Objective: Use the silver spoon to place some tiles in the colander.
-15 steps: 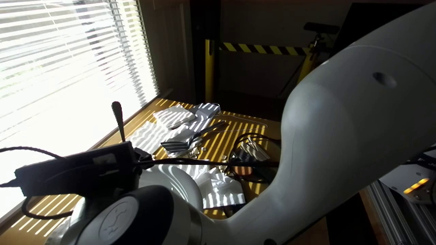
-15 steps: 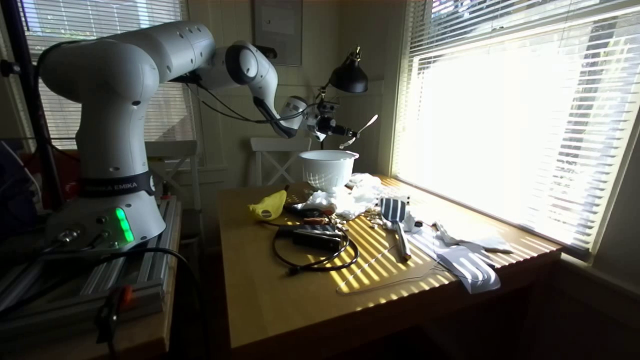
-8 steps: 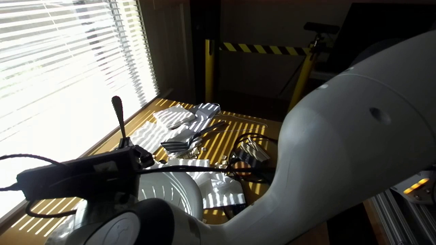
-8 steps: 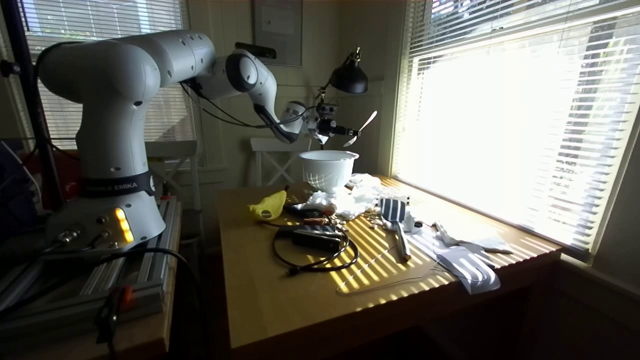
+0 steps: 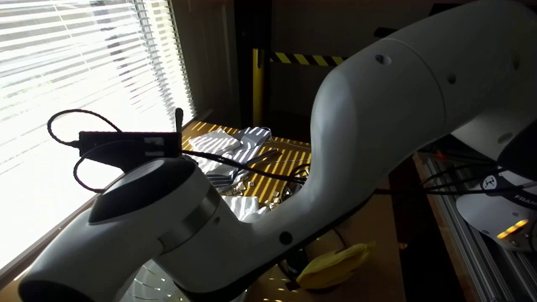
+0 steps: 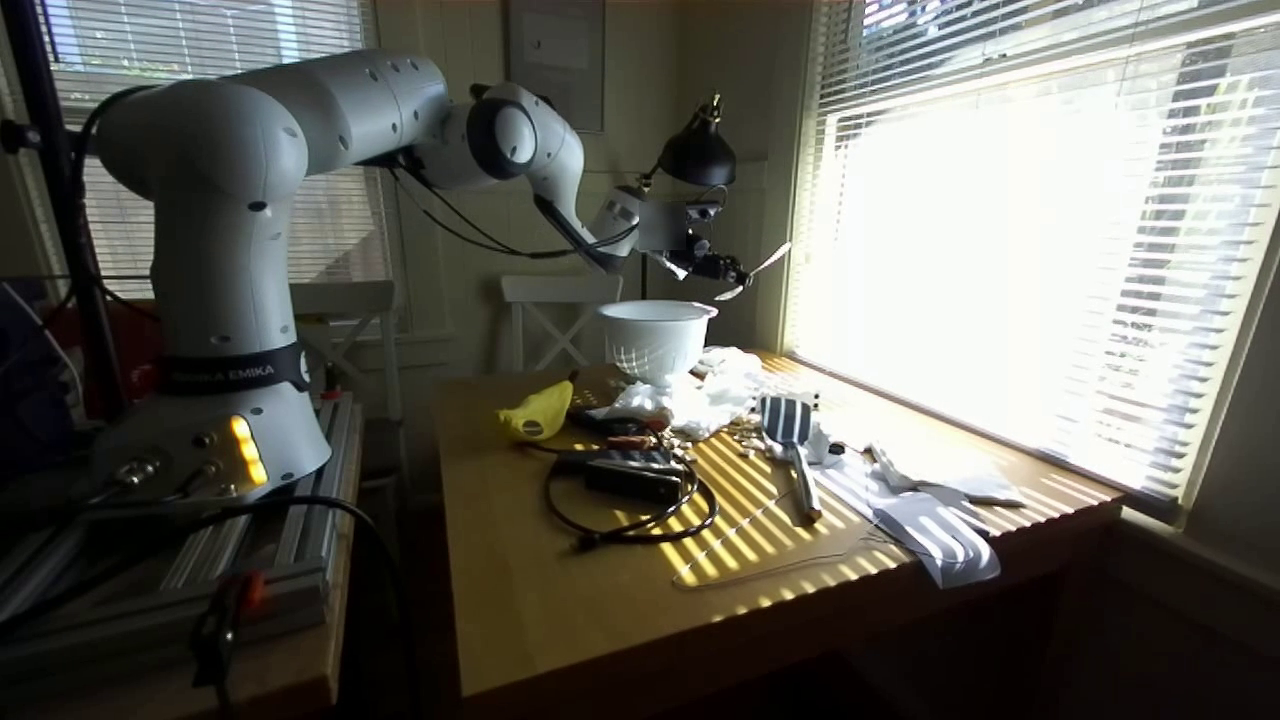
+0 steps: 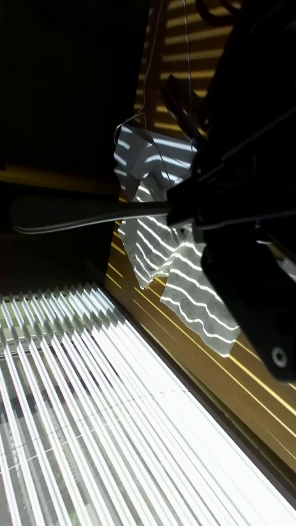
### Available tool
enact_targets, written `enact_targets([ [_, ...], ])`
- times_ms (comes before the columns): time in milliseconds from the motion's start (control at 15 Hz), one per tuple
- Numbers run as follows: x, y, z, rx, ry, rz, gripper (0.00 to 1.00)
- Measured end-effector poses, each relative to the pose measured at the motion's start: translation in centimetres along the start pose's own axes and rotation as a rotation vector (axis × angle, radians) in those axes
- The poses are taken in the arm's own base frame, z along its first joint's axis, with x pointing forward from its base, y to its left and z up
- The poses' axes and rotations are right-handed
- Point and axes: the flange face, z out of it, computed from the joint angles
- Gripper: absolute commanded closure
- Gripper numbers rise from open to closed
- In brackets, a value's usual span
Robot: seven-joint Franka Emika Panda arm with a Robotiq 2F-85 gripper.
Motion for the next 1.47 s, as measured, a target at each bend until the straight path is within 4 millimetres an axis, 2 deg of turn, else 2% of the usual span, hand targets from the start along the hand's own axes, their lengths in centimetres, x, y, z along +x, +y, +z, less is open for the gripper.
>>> enact_targets([
  [200,-1.6,-0.1,4.5,0.095,0.092,0.100,0.98],
  [333,-1.6,-0.5,7.2,0.142,0.170,0.156,0.98],
  [533,1.2,-1.7,12.2,0.190,0.302,0.238,0.98],
  [800,6.4,-5.7,19.8,0.256,0.452,0.362,0.98],
  [1000,8.1,-8.3,23.6,0.273,0.556,0.470,0.98],
  [1067,8.3,-8.9,24.4,0.276,0.592,0.506,0.67],
  [1133,8.1,-9.3,25.0,0.275,0.621,0.542,0.66],
  [1467,7.1,-10.3,25.8,0.238,0.797,0.702,0.31],
])
